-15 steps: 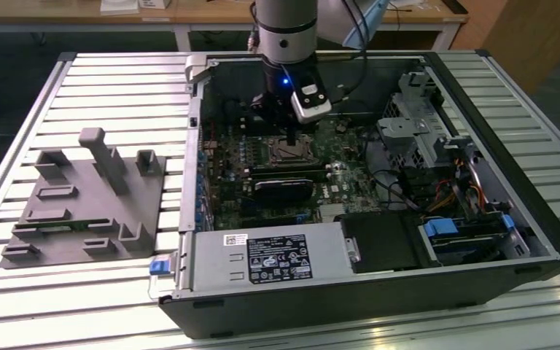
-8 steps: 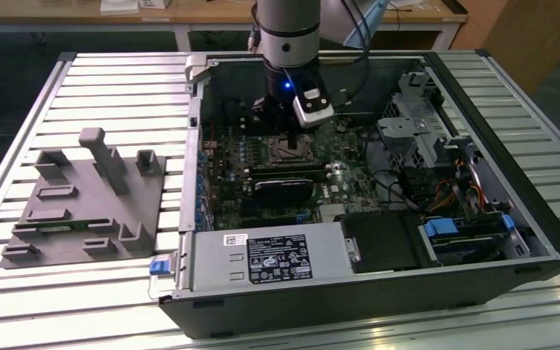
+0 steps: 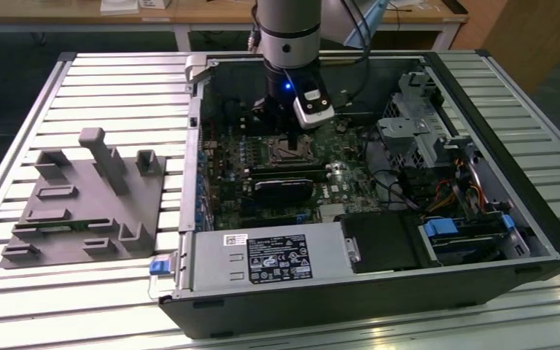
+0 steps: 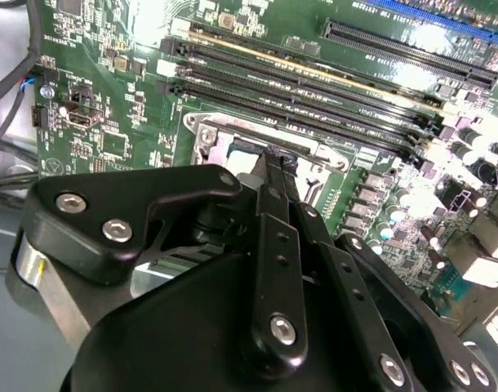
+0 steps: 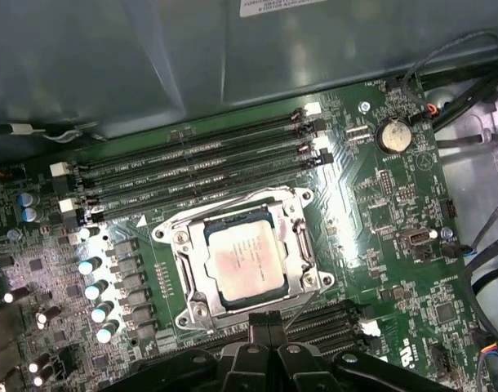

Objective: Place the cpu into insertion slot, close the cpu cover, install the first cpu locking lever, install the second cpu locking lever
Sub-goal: 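Install the second cpu locking lever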

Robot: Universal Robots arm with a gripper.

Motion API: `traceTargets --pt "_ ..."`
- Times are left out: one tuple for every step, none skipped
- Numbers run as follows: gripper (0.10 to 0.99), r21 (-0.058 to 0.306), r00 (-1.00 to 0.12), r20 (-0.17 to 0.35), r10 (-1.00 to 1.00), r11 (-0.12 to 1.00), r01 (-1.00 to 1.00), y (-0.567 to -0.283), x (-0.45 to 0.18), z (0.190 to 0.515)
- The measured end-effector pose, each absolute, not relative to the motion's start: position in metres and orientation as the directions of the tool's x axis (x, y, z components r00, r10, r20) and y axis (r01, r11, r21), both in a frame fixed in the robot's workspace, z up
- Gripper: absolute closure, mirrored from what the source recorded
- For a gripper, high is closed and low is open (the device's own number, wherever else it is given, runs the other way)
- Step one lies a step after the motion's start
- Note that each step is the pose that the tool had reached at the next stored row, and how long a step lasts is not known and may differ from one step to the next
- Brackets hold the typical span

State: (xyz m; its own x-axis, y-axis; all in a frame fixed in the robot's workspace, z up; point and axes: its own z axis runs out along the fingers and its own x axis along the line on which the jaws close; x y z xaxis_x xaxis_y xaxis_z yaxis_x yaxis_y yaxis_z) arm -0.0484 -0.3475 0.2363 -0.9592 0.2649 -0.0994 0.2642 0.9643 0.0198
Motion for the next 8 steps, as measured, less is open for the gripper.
traceTargets --pt "0.98 0.02 -0.959 -0.099 0.265 0.964 0.264 -0.35 -0.048 0.236" --pt "0.98 0.02 -0.959 -0.099 0.265 0.964 0.264 -0.353 -0.048 0.236" --pt "0.98 0.02 -0.959 -0.099 0.265 0.964 0.264 -0.354 -0.048 0.236" --pt "0.98 0.02 -0.959 -0.099 0.265 0.964 0.264 -0.357 -0.048 0.236" --pt "0.98 0.02 -0.959 -0.099 0.265 0.964 0.264 -0.358 -0.048 0.236" --pt "0.98 0.02 -0.959 -0.099 0.265 0.964 0.264 -0.359 -0.048 0.236" --pt "0.98 0.02 -0.959 -0.1 0.265 0.964 0.264 -0.36 -0.049 0.236" --pt "0.98 0.021 -0.959 -0.1 0.265 0.964 0.264 -0.36 -0.049 0.235"
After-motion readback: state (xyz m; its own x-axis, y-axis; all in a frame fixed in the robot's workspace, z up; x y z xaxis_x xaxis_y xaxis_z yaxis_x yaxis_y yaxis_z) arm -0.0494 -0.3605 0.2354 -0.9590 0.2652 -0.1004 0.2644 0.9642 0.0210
